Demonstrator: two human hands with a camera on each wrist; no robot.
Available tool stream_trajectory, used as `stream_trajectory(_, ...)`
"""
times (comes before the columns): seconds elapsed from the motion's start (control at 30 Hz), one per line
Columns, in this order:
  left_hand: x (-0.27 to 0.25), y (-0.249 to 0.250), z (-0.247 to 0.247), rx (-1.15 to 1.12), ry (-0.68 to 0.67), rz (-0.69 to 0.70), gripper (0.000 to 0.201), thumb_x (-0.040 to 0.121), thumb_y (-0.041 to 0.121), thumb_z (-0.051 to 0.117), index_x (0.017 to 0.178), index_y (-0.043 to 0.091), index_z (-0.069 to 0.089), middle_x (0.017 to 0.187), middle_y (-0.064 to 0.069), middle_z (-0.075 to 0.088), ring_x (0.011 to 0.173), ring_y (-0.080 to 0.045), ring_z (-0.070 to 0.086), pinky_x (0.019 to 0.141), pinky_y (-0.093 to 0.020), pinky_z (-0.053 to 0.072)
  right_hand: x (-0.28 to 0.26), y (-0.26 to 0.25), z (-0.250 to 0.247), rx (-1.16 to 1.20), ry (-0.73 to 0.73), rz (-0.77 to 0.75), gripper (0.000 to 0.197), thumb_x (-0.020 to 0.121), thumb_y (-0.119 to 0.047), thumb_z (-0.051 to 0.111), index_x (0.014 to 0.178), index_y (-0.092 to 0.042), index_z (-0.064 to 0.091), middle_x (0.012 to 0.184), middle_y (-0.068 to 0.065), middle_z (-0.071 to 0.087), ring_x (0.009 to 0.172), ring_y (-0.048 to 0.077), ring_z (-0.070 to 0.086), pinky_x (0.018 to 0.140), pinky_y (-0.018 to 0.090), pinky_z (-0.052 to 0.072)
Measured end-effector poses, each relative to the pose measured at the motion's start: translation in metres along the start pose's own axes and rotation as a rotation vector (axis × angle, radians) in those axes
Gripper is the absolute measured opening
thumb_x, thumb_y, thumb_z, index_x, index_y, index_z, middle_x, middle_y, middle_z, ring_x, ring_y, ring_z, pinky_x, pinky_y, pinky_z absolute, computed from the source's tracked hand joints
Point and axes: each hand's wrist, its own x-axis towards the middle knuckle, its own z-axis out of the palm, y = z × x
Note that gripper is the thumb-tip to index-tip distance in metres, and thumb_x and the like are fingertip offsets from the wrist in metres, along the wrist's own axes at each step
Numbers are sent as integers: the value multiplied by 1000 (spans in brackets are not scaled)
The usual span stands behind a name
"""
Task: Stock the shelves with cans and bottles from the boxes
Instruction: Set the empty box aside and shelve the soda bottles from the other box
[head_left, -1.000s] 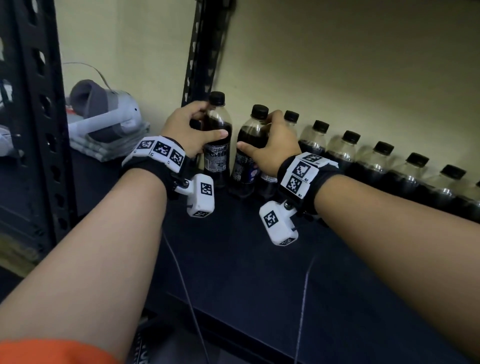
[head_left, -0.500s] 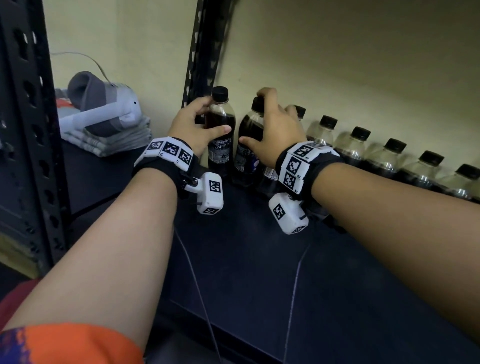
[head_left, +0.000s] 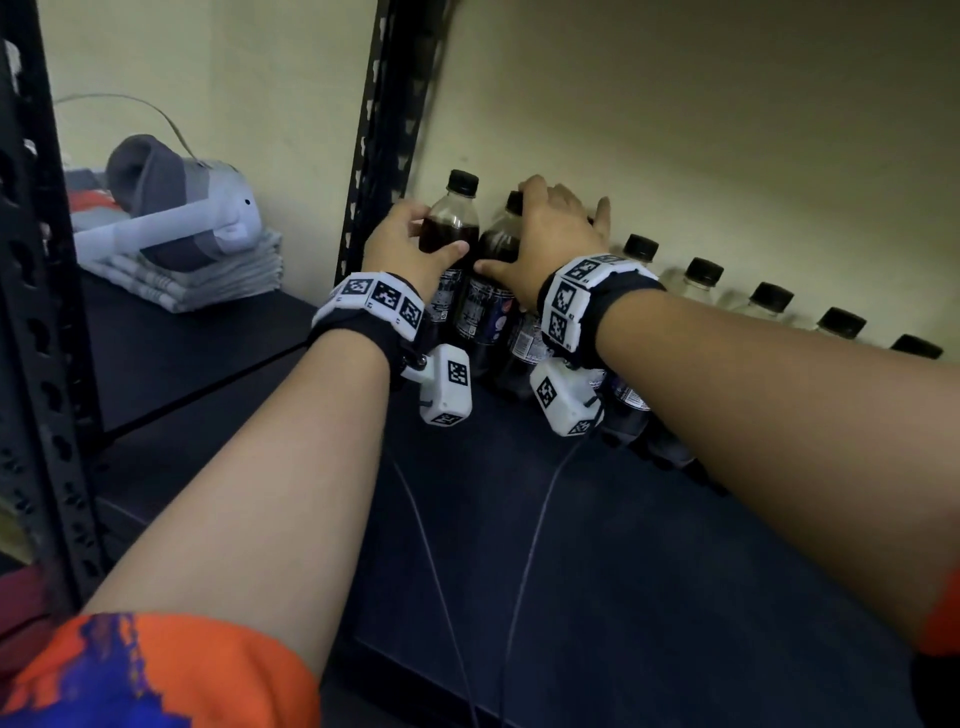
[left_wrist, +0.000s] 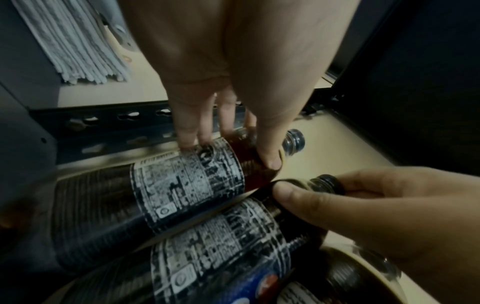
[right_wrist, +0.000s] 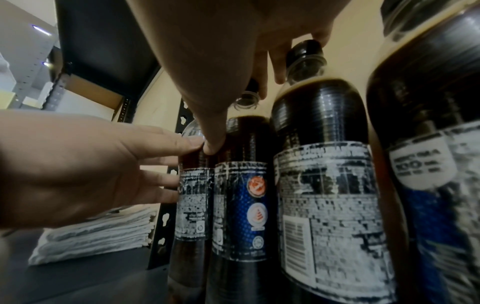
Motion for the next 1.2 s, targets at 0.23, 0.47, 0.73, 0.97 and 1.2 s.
stream_trajectory(0.23,-1,1,12,173,71,-49,68,79,34,83,141,31,55,121,-13,65,111,-30,63,97,-44,53,3,-3,2,-19,-28,0,83,81,-62,71,140,-13,38,141,8,52,140,27,40,120,65,7)
stream_trajectory(0.47,-8,12,-7,230,-17,-133,55,89,43,71,133,15,53,125,-6,64,108,-24,63,82,-29,45,1,4,-8,-45,-100,-49,80,89,-61,59,148,-14,33,151,11,43,147,30,30,121,62,11)
stream_trajectory(0.73,-42,63,-26,431,-177,-13,47,91,46,69,126,15,64,114,2,65,110,-25,63,85,-27,45,-16,34,-48,-13,-163,-36,78,88,-62,58,145,-12,39,138,12,54,122,34,54,100,49,48)
stream_trajectory(0.97,-89,104,-28,625,-315,107,63,92,48,66,143,14,51,135,-11,61,122,-30,58,96,-34,47,-71,76,-85,31,-223,32,86,87,-66,59,151,-13,35,140,12,54,124,34,54,100,43,50)
stream_trajectory(1.2,-142,143,-21,736,-447,157,73,91,54,64,149,16,43,142,-10,55,125,-30,56,98,-35,47,-149,110,-125,69,-282,124,85,87,-69,58,150,-17,37,136,10,60,121,31,58,94,37,50)
